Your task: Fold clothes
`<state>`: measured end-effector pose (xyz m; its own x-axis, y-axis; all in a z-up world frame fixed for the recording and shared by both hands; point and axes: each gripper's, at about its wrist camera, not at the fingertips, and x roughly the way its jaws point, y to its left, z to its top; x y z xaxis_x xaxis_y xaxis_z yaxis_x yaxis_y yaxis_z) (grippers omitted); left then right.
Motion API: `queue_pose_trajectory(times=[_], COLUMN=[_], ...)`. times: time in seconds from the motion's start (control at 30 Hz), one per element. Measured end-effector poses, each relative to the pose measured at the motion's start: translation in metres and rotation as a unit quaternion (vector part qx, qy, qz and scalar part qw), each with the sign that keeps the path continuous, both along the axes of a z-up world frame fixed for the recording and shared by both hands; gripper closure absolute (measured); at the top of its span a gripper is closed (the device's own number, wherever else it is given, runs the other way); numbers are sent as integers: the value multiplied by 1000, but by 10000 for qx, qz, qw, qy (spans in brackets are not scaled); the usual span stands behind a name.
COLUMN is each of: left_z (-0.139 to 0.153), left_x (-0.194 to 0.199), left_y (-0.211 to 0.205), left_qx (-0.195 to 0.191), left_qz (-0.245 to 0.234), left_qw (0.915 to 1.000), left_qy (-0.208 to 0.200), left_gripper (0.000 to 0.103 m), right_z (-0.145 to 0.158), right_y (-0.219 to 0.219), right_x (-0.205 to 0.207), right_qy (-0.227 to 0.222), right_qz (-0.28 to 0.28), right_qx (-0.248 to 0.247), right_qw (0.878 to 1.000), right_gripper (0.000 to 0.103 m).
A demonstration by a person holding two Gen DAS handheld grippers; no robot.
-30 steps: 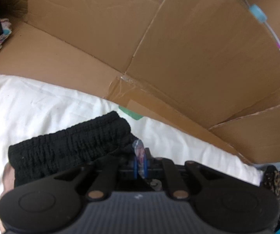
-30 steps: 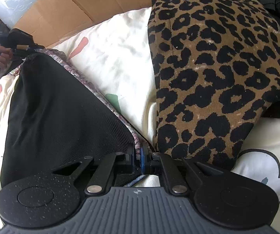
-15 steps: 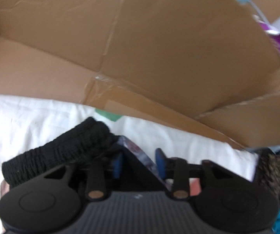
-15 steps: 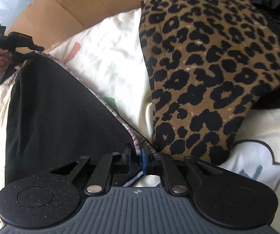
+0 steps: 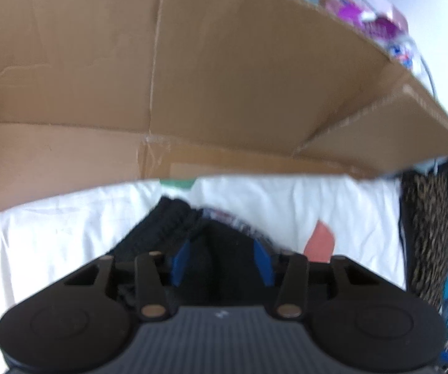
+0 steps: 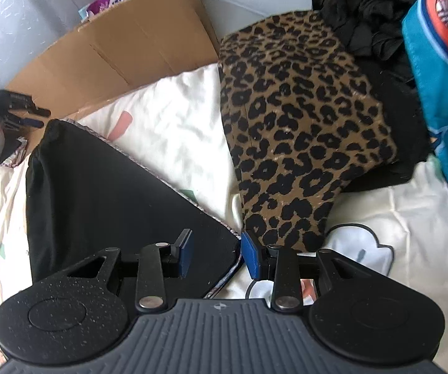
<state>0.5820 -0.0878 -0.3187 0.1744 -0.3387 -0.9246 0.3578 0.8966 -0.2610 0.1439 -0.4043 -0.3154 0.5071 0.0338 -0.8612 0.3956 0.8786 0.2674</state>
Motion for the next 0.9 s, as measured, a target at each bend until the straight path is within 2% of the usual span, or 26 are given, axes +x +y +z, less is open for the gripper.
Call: queue_pose_trajectory(times=[0.03, 0.17, 0.33, 0.47, 0.57, 0.67, 0.77, 0.9], left_z=[-3, -20, -41, -20, 13, 30, 26, 4], left_x=[-1, -7, -6, -16, -31, -40, -45, -49], left_y=[1, -1, -1, -5, -10, -10, -10, -1], left_qx=[59, 304, 486, 776, 972, 1021, 1061, 882], left_qz=[-73, -310, -203, -98, -359, -538, -783, -1041], left_qw=[10000, 9990, 9979, 9962, 9936, 9927, 9905, 9890], left_qy=[16, -119, -388, -384, -446, -352, -396, -567], left_gripper=[56, 60, 64, 66, 52, 52, 53, 56], right_z=[5, -8, -52, -80, -86, -87, -84, -82], right_y=[2, 14, 28, 27, 27, 27, 30, 34], right_x=[-2, -5, -2, 8, 13, 17, 18, 21], right_qy=[19, -157, -405, -316, -235, -197, -255, -440], right_qz=[24, 109, 68, -77, -105, -115, -103, -123], right_qx=[-36, -176, -142, -45, -70, -79, -174, -344], right_qw=[10000, 9997, 9991, 9995, 9996, 9997, 9995, 9984], right_gripper=[62, 62, 62, 62, 64, 64, 63, 63])
